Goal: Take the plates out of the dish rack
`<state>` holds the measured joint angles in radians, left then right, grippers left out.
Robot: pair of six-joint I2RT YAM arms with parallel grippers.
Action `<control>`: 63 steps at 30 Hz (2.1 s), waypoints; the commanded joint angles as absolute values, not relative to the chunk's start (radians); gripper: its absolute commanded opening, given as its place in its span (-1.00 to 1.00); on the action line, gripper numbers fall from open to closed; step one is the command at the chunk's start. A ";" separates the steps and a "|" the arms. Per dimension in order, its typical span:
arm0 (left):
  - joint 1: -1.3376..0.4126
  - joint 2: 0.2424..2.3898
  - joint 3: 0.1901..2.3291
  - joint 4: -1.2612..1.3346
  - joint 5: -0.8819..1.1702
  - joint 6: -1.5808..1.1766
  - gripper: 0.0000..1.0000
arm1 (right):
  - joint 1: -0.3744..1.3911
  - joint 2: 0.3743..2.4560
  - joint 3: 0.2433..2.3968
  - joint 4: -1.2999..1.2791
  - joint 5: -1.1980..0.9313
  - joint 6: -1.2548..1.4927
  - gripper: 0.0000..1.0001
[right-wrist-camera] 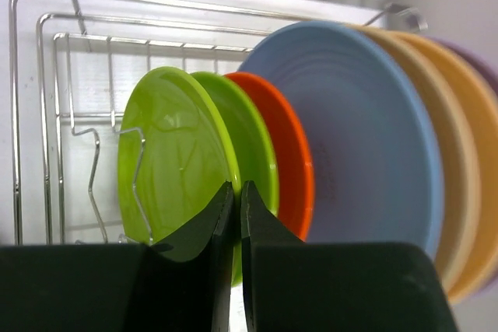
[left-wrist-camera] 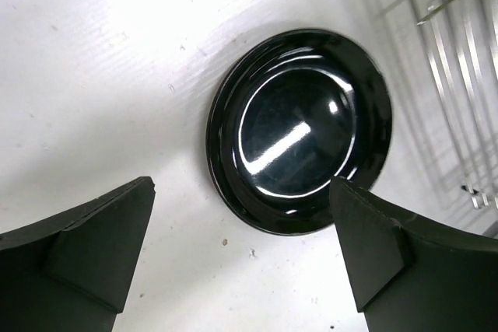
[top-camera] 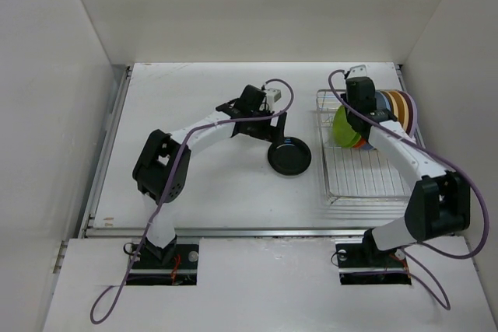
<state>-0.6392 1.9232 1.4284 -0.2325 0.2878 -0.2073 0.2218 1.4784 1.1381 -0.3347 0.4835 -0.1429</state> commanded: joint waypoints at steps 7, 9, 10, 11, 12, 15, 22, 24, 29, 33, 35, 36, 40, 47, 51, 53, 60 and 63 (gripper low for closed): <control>-0.630 1.832 1.466 -0.229 0.305 -0.198 0.91 | 0.233 1.313 1.143 -0.196 0.623 -0.184 -1.00; -0.630 1.832 1.466 -0.229 0.314 -0.198 0.91 | 0.244 1.293 1.143 -0.167 0.643 -0.193 -1.00; -0.630 1.821 1.466 -0.229 0.314 -0.198 0.91 | 0.244 1.283 1.132 -0.158 0.653 -0.193 -1.00; -0.630 1.812 1.466 -0.229 0.327 -0.198 0.91 | 0.244 1.257 1.132 -0.149 0.653 -0.202 -1.00; -0.630 1.812 1.466 -0.216 0.359 -0.189 0.91 | 0.244 1.240 1.120 -0.137 0.641 -0.202 -1.00; -0.630 1.778 1.445 -0.181 0.449 -0.178 0.91 | 0.253 1.172 1.109 -0.137 0.541 -0.189 -1.00; -0.630 1.710 1.387 -0.107 0.580 -0.158 0.86 | 0.253 1.108 1.109 -0.222 0.157 -0.107 -1.00; -0.630 1.710 1.387 -0.107 0.589 -0.158 0.83 | 0.253 1.108 1.109 -0.236 0.094 -0.107 -1.00; -0.630 1.710 1.387 -0.098 0.615 -0.158 0.67 | 0.253 1.126 1.138 -0.305 -0.170 -0.089 -1.00; -0.630 1.710 1.387 -0.098 0.615 -0.149 0.43 | 0.253 1.137 1.147 -0.325 -0.285 -0.089 -1.00; -0.630 1.710 1.387 -0.098 0.615 -0.149 0.33 | 0.253 1.137 1.147 -0.334 -0.319 -0.089 -1.00; -0.630 1.710 1.387 -0.098 0.624 -0.149 0.28 | 0.253 1.137 1.147 -0.334 -0.348 -0.089 -1.00; -0.630 1.710 1.387 -0.098 0.635 -0.149 -0.03 | 0.253 1.147 1.147 -0.345 -0.423 -0.098 -1.00; -0.630 1.710 1.387 -0.098 0.644 -0.149 -0.38 | 0.253 1.177 1.147 -0.364 -0.515 -0.107 -1.00; -0.630 1.710 1.396 -0.107 0.655 -0.149 -0.80 | 0.253 1.197 1.147 -0.364 -0.525 -0.107 -1.00; -0.630 1.710 1.396 -0.107 0.676 -0.149 -0.96 | 0.253 1.197 1.147 -0.364 -0.525 -0.107 -1.00; -0.612 1.720 1.396 -0.107 0.710 -0.158 -1.00 | 0.253 1.206 1.147 -0.364 -0.525 -0.107 -0.18; -0.612 1.729 1.396 -0.107 0.692 -0.158 -1.00 | 0.253 1.206 1.147 -0.364 -0.494 -0.107 1.00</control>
